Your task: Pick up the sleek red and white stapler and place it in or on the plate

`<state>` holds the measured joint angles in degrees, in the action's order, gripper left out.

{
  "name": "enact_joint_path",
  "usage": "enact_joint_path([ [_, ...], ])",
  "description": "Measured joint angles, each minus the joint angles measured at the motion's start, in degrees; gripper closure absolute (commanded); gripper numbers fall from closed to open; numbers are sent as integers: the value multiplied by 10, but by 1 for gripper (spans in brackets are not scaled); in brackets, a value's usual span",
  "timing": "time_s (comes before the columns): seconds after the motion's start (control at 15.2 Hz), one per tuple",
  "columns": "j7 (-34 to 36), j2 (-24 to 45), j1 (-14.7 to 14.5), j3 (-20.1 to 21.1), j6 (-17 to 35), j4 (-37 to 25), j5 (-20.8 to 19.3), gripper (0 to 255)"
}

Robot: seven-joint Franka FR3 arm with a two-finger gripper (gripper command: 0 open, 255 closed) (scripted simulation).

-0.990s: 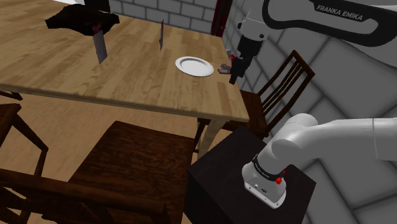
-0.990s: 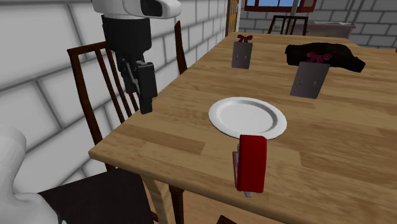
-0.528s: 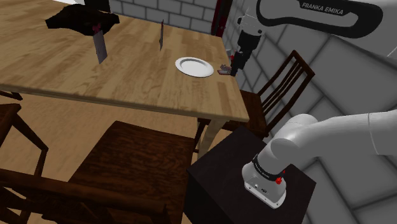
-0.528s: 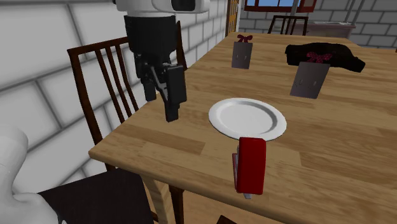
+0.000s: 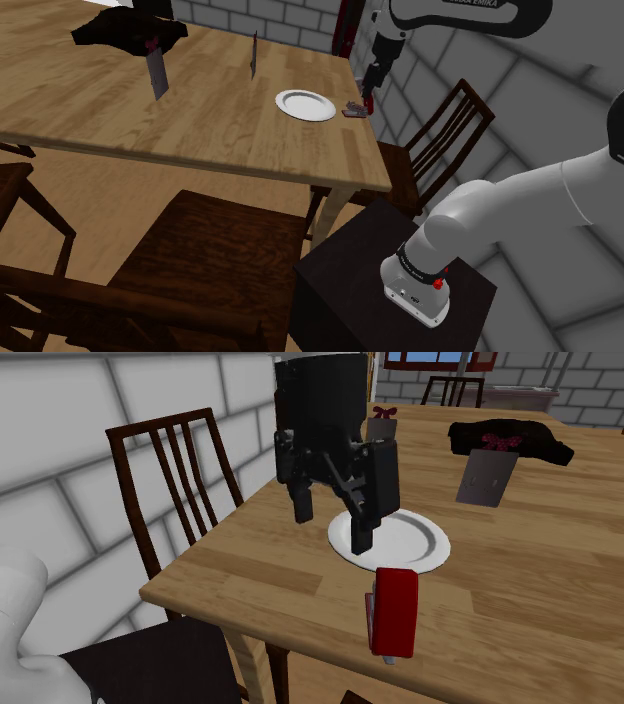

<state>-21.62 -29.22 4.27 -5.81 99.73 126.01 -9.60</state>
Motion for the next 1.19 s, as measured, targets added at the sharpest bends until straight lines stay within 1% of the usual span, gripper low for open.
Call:
enact_joint_path([
  [0.33,-35,65,12,-20,31,-62,-31,0],
  [0.53,-40,72,14,-25,49,-55,-36,0],
  [0.79,-38,76,16,-30,82,-26,-39,0],
  [1.19,-39,77,17,-32,93,-18,-40,0],
])
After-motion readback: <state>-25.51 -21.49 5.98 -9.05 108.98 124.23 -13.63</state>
